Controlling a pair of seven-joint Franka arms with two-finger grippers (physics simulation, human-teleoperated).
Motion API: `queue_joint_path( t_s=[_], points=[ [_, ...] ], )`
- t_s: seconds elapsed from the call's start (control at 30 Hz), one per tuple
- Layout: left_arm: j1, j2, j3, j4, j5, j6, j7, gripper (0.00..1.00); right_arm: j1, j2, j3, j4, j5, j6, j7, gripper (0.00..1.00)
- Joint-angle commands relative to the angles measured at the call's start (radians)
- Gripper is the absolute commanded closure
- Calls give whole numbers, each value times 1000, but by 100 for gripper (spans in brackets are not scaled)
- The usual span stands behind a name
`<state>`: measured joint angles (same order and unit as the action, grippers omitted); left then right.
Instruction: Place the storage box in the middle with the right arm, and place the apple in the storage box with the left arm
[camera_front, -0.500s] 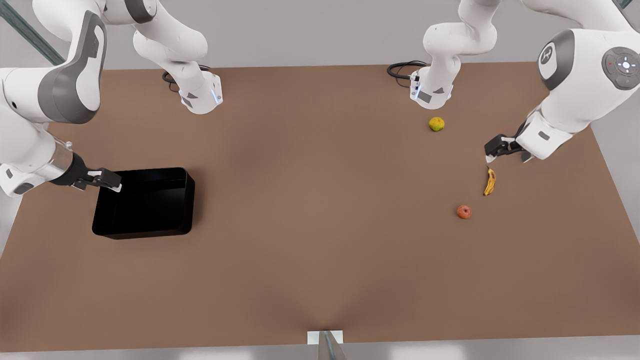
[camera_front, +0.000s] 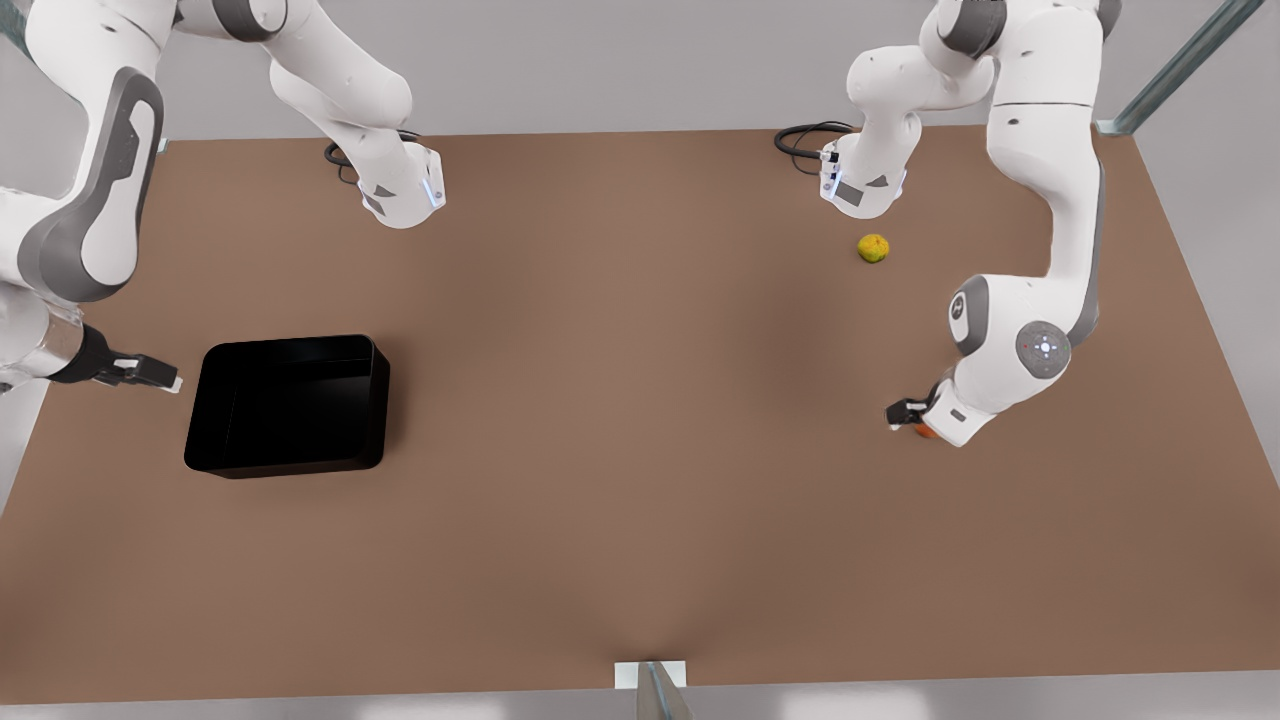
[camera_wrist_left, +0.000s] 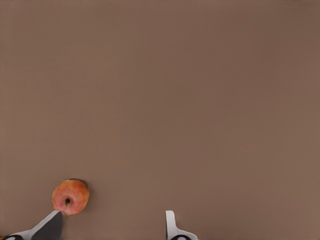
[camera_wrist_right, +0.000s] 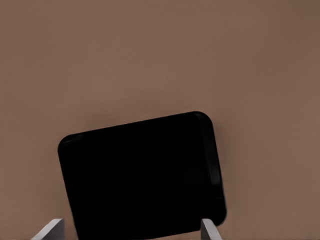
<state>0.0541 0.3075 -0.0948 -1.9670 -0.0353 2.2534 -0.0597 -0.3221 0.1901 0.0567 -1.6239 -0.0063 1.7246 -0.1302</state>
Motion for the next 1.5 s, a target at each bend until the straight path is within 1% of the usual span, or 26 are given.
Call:
queue_joint_path(
  t_s=[0.0, 0.03, 0.1, 0.13, 0.17, 0.2, 0.27, 0.37, 0.4, 0.47, 0.5, 0.6, 0.63, 0.9, 1.0, 1.2, 1.23, 1.27, 1.3, 1.33, 1.47],
  points=[
    [10, -1, 0, -1, 8, 0, 18, 0, 0, 3, 0, -5, 0, 4, -6, 0],
    [44, 4, -11, -3, 8, 2, 32, 0, -17, 28, -1, -7, 9, 9, -49, 0],
    [62, -10, -19, -73, 11, 51, 50, 0, -43, 69, -1, -2, 9, 23, -97, 0],
    [79, -10, -43, -118, 11, 106, 52, 0, -46, 95, -1, -2, 8, 46, -97, 0],
    [79, -5, -43, -182, 11, 205, 52, 0, -43, 112, -1, -4, 8, 50, -97, 0],
    [82, -1, -43, -194, 11, 212, 52, 0, -51, 129, -1, -34, 0, 119, -97, 0],
    [99, 4, -42, -225, 14, 241, 52, 0, -100, 126, 0, -148, -1, 306, -98, 0],
    [162, 82, -43, -222, 118, 325, 54, 0, -138, 118, -1, -254, -6, 469, -124, 0],
    [168, 91, -43, -220, 123, 328, 52, 0, -135, 124, 0, -280, -38, 503, -129, 0],
    [174, 131, -43, -216, 123, 367, 52, 0, -141, 127, 12, -298, -103, 517, -178, 0],
    [176, 131, -43, -216, 123, 368, 50, 0, -166, 129, 17, -303, -107, 523, -275, 0],
    [173, 156, -45, -214, 126, 370, 50, 0, -189, 121, 35, -353, -107, 540, -330, 0],
    [174, 170, -59, -214, 126, 370, 50, 0, -192, 117, 57, -372, -106, 540, -325, 0],
    [184, 186, -62, -208, 127, 367, 55, 1, -287, 218, 74, -381, -126, 628, -325, 0],
    [190, 180, -66, -208, 127, 365, 55, 1, -298, 253, 74, -392, -124, 664, -325, 0],
    [190, 180, -72, -210, 127, 367, 54, 0, -296, 267, 75, -422, -124, 728, -322, 0],
    [190, 180, -72, -210, 127, 367, 54, 0, -298, 269, 83, -429, -124, 733, -315, 5],
    [190, 179, -72, -210, 127, 365, 54, 0, -298, 269, 83, -429, -124, 734, -287, 42],
    [188, 176, -72, -210, 127, 365, 54, 0, -301, 269, 88, -429, -124, 744, -285, 67],
    [188, 174, -72, -210, 127, 364, 54, 0, -301, 275, 88, -432, -124, 748, -284, 78],
    [190, 174, -72, -210, 127, 364, 54, 0, -308, 276, 100, -441, -124, 770, -249, 79]
  ],
)
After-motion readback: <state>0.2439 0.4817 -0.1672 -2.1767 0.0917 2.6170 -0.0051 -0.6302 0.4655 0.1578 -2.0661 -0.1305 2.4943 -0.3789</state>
